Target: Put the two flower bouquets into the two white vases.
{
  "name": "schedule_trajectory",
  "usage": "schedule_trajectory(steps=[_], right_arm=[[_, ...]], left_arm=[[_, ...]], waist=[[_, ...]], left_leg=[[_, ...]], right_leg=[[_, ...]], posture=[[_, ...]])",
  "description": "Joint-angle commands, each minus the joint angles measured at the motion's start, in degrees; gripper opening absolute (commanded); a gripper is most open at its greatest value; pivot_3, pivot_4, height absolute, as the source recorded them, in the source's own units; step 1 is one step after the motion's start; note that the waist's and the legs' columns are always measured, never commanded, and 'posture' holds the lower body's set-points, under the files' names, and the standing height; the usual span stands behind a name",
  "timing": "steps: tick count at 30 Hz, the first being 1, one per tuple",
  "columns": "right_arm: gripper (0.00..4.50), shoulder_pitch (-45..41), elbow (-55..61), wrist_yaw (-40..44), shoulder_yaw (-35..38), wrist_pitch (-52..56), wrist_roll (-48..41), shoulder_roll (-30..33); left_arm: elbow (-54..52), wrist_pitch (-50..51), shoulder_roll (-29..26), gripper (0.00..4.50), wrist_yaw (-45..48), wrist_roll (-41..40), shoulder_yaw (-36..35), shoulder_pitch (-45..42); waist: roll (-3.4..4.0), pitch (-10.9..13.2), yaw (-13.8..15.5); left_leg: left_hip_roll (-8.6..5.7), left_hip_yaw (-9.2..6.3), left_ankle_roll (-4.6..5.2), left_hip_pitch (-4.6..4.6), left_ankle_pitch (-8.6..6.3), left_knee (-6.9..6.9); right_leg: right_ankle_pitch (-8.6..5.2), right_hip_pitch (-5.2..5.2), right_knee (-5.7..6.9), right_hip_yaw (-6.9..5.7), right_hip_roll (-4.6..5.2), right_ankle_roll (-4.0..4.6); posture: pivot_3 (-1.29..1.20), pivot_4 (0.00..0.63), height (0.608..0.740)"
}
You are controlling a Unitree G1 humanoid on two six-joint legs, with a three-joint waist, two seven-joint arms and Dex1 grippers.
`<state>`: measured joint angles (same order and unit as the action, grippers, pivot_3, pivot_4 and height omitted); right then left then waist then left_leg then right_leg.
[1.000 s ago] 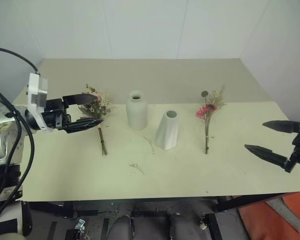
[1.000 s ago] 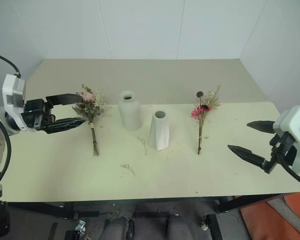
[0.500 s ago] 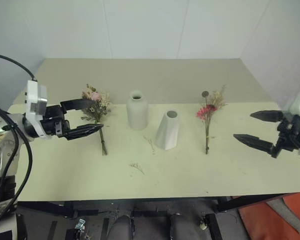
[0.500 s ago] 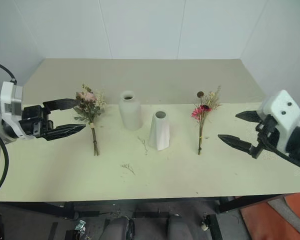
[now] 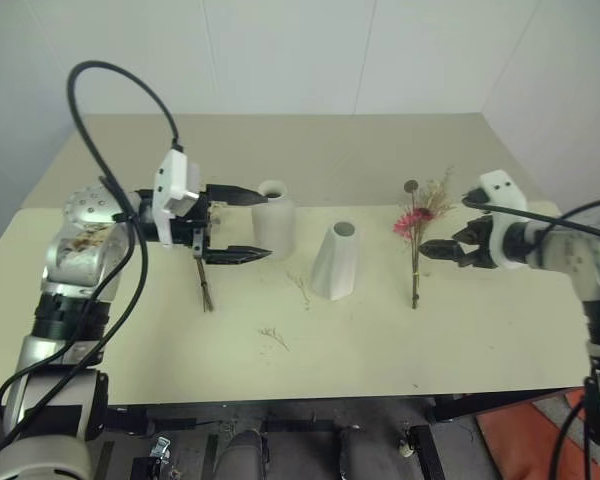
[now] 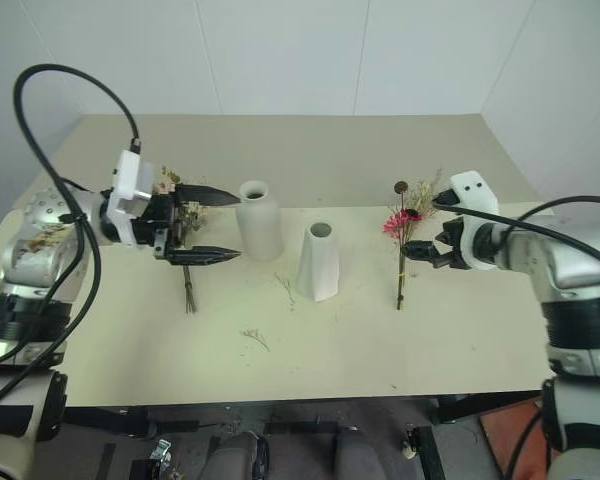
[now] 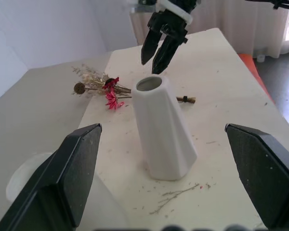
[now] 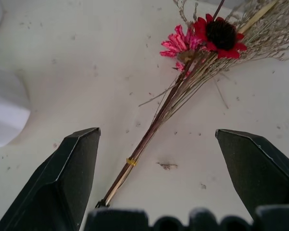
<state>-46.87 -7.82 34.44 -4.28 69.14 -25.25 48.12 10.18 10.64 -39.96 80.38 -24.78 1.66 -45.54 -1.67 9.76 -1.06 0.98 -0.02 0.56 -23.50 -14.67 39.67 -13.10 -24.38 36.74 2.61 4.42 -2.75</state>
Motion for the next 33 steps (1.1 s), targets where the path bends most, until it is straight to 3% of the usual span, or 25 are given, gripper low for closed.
schedule_trajectory(steps=[1, 9, 10, 13, 19, 24, 29, 33], right_arm=[[4.5, -3.1, -6.08, -0.68, -0.92, -2.91, 3.27, -2.67], [4.5, -8.32, -21.35, -1.66, -2.13, -10.01, 9.37, -10.4], [4.32, -8.98, -23.49, -1.89, -2.65, -11.37, 10.61, -11.06], [3.62, -10.96, -27.98, -1.72, -2.52, -13.23, 12.61, -12.46], [1.45, -12.35, -30.49, -0.5, -2.39, -12.81, 14.57, -13.33], [0.02, -12.16, -30.23, -1.74, -1.3, -11.3, 15.16, -13.73], [0.02, -11.29, -26.0, -7.19, 3.97, -10.29, 15.02, -13.52], [0.02, -5.34, -6.37, -14.42, 13.25, -17.44, 13.53, -15.48]], left_arm=[[-0.45, -0.76, 0.54, 4.48, 0.38, -0.44, -0.49, -1.41], [-3.58, 0.45, -0.77, 4.48, -0.06, -0.66, -1.75, 2.34], [-4.21, 0.7, -1.0, 4.5, -0.39, -0.62, -1.93, 2.88], [-5.83, 1.32, -1.76, 4.5, -1.21, -0.78, -2.5, 4.24], [-7.94, 2.27, -2.31, 4.5, -2.46, -1.42, -3.63, 6.44], [-7.5, 2.1, -1.71, 4.5, -2.84, -1.09, -3.43, 6.18], [-6.05, 1.4, -1.28, 4.5, -2.42, -0.7, -3.13, 5.04], [-5.22, 1.26, -1.73, 4.5, -1.91, -0.74, -3.5, 4.44]], waist=[[0.0, 0.0, 0.01], [0.02, 0.01, -0.11], [0.02, 0.01, -0.14], [0.03, 0.01, -0.15], [0.05, 0.02, -0.17], [0.05, 0.02, -0.32], [0.05, 0.03, -0.27], [0.06, 0.03, -0.12]], left_leg=[[0.01, 0.0, 0.03, 0.0, -0.02, 0.0], [0.01, -0.01, 0.04, -0.02, -0.03, -0.01], [0.01, -0.01, 0.04, -0.02, -0.03, -0.01], [0.0, -0.01, 0.04, -0.02, -0.03, -0.02], [0.01, -0.02, 0.04, -0.01, -0.03, -0.04], [0.01, -0.01, 0.04, 0.03, -0.02, -0.04], [0.0, -0.02, 0.04, 0.02, -0.03, -0.05], [0.01, -0.03, 0.04, -0.02, -0.02, -0.09]], right_leg=[[0.0, 0.01, 0.01, -0.01, 0.0, -0.01], [0.01, 0.0, 0.01, -0.02, 0.0, -0.03], [0.01, 0.0, 0.01, -0.02, 0.0, -0.03], [0.01, 0.0, 0.01, -0.02, 0.0, -0.03], [0.01, 0.0, 0.01, -0.03, 0.01, -0.03], [0.01, 0.02, 0.02, -0.03, 0.0, -0.03], [0.01, 0.02, 0.02, -0.03, 0.01, -0.03], [0.01, -0.03, 0.03, -0.04, 0.01, -0.03]], posture=[[0.0, 0.15, 0.74], [0.0, 0.15, 0.74], [0.0, 0.15, 0.74], [0.0, 0.15, 0.74], [0.0, 0.15, 0.74], [0.0, 0.15, 0.74], [0.0, 0.15, 0.74], [0.0, 0.15, 0.74]])
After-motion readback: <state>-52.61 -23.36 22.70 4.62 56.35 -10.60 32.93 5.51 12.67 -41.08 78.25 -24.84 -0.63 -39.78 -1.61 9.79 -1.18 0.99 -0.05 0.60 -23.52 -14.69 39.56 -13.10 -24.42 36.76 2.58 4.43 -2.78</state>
